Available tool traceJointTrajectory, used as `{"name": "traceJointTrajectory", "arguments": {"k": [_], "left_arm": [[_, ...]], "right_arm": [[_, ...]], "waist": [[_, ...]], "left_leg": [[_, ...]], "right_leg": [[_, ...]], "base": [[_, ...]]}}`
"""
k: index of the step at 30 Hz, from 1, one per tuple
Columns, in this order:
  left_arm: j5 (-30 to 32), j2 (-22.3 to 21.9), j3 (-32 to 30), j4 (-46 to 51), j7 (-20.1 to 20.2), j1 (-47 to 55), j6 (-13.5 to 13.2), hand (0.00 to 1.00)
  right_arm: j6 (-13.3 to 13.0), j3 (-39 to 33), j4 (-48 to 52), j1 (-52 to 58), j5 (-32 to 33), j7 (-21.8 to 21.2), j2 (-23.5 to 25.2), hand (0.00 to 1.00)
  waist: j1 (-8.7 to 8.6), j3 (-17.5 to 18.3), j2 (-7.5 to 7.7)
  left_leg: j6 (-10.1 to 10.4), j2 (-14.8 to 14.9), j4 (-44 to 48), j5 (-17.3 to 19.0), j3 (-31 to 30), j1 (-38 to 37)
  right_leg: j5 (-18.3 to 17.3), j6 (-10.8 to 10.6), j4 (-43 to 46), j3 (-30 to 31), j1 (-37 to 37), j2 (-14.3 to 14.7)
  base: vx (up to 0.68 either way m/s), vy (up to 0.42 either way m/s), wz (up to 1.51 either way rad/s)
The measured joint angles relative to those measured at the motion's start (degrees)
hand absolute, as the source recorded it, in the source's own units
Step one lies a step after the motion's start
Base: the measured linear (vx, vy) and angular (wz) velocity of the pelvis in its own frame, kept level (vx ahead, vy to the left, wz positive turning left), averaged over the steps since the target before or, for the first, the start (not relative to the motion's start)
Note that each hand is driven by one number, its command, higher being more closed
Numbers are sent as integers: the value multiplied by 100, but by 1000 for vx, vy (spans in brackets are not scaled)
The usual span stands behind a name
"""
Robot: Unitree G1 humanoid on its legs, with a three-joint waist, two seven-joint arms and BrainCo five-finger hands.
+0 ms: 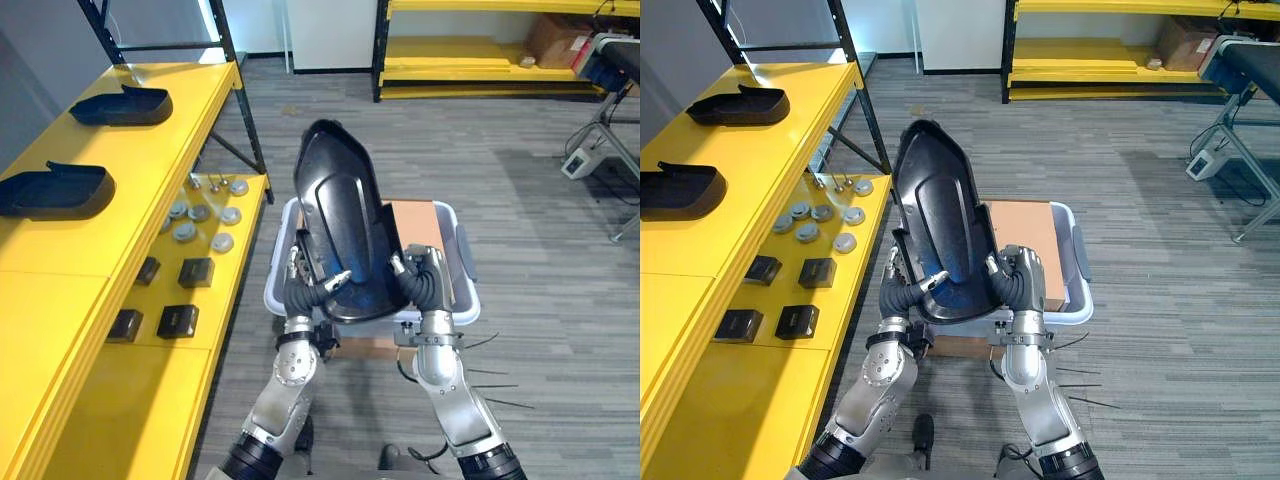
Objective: Walk over and take plastic housings, then place them on the shelf
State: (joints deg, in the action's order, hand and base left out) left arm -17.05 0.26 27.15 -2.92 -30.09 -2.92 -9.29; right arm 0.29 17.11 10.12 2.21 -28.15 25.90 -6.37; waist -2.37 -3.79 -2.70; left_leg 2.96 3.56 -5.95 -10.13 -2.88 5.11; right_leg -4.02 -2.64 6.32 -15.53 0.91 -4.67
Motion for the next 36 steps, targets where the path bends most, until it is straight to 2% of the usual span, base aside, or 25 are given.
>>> {"name": "traceJointTrajectory", "arguments": {"k": [4, 7, 11, 15, 18, 20, 23, 28, 30, 33, 36], "left_arm": [[-36, 121, -61, -124, 1, 0, 5, 100], [5, 174, -173, -148, 17, 1, 31, 100], [450, 245, -329, -148, 163, 32, 121, 100], [780, 246, -523, -124, 388, 206, 132, 100], [966, 228, -567, -119, 509, 342, 138, 100], [1121, 163, -832, -121, 505, 531, 238, 100], [1265, 178, -1065, -122, 508, 758, 321, 100], [1323, 137, -1440, -115, 512, 1024, 388, 100], [1321, 60, -1613, -101, 521, 1120, 388, 100], [1317, 37, -1791, 45, 552, 1249, 388, 100], [1311, 30, -1911, 315, 629, 1363, 380, 100]], "right_arm": [[-18, 219, 0, 0, 307, -109, -101, 0], [-173, 327, 1, -8, 512, -299, -200, 0], [-373, 347, 164, -25, 868, -585, -382, 0], [-464, 282, 530, -27, 1199, -865, -659, 0], [-683, 7, 931, -26, 1474, -1014, -767, 0], [-1017, -511, 1551, -27, 1706, -1009, -716, 0], [-1364, -1314, 1952, -18, 2057, -950, -707, 0], [-1566, -2983, 1770, 129, 2955, -734, -374, 0], [-1641, -3761, 1297, 338, 3595, -582, -228, 0], [-1684, -4348, 322, 636, 4025, -434, -121, 0], [-1515, -4787, -1379, 1133, 4648, -480, -41, 0]], "waist": [[4, 68, 11], [18, 101, 30], [19, 162, 39], [21, 232, 46], [19, 236, 40], [6, 240, 34], [-4, 241, 35], [-44, 245, 37], [-69, 251, 44], [-157, 251, 43], [-189, 278, 1]], "left_leg": [[4, 27, 0, 3, 4, -53], [6, 43, 0, 3, -3, -72], [28, 44, 0, 19, 5, -91], [5, 43, 0, 3, 9, -120], [26, 44, -1, 21, 7, -194], [35, 48, -1, 34, 16, -194], [12, 49, -1, 78, 17, -200], [-7, 41, -2, 92, 15, -198], [-18, 25, -2, 99, 12, -189], [-11, 21, -1, 93, 3, -175], [-18, 18, 0, 84, -18, -153]], "right_leg": [[36, -7, -92, 0, -88, 39], [70, 4, -162, -14, -150, 74], [81, -1, -185, -5, -172, 74], [100, 19, -173, 3, -203, 72], [92, 12, -173, 2, -281, 73], [73, -15, -174, 4, -279, 87], [72, -15, -187, 5, -280, 90], [75, -10, -238, -4, -303, 73], [75, -11, -257, -16, -310, 60], [74, -16, -267, -23, -306, 60], [63, -20, -245, -47, -291, 65]], "base": [[0, 0, 0], [0, 0, 0], [0, 0, 0], [0, 0, 0], [0, 0, 0], [0, 0, 0], [0, 0, 0], [0, 0, 0], [0, 0, 0], [41, -16, 1], [48, -27, 3]]}}
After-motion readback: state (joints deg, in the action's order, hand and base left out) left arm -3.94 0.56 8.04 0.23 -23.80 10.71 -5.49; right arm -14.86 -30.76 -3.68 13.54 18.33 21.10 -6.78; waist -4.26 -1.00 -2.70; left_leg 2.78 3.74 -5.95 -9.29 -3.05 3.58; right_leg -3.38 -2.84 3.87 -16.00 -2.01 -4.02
